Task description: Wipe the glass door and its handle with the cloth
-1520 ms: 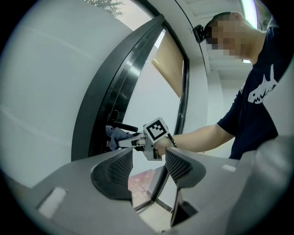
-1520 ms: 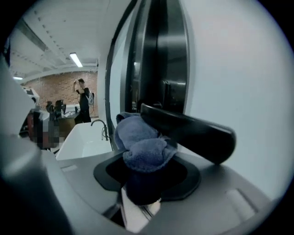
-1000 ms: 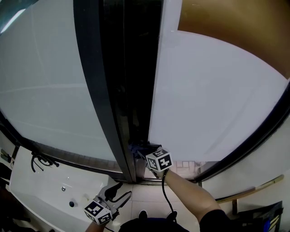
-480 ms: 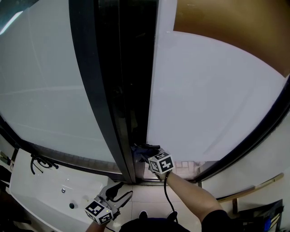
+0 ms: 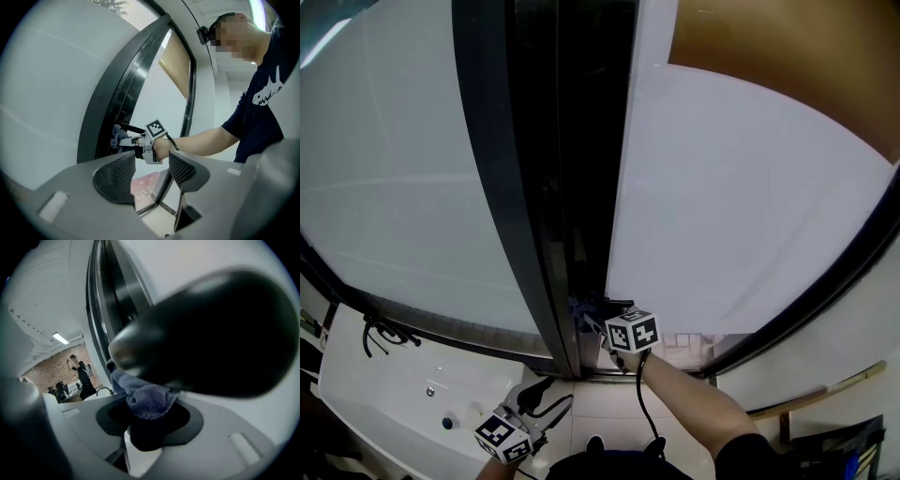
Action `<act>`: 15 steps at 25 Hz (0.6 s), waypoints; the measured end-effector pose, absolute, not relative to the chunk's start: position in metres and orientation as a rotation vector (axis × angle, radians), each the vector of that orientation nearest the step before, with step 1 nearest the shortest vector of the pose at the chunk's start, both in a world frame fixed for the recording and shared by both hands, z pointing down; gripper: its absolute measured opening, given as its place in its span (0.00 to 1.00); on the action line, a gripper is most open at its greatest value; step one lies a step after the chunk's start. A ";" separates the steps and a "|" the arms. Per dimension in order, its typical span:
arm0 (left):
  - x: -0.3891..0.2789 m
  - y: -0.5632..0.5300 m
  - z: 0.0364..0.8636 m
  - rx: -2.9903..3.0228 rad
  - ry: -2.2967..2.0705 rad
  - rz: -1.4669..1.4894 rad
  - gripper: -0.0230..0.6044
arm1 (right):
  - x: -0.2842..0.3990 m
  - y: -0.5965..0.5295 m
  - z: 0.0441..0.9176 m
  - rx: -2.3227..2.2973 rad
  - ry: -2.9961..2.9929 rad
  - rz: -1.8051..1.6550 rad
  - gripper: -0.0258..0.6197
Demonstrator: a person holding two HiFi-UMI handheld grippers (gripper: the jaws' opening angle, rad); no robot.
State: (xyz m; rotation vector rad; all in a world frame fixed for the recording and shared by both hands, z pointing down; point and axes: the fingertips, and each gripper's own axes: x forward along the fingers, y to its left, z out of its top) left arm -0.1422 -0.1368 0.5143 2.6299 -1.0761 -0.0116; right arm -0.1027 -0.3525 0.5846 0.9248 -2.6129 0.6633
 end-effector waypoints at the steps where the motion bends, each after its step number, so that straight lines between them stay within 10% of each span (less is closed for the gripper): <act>1: -0.141 -0.137 0.514 2.631 -1.075 -0.012 0.39 | -0.103 -0.352 0.588 0.913 -2.612 0.659 0.29; 15: -0.141 -0.136 0.518 2.623 -1.069 -0.004 0.39 | -0.032 -0.334 0.669 1.008 -2.412 0.808 0.29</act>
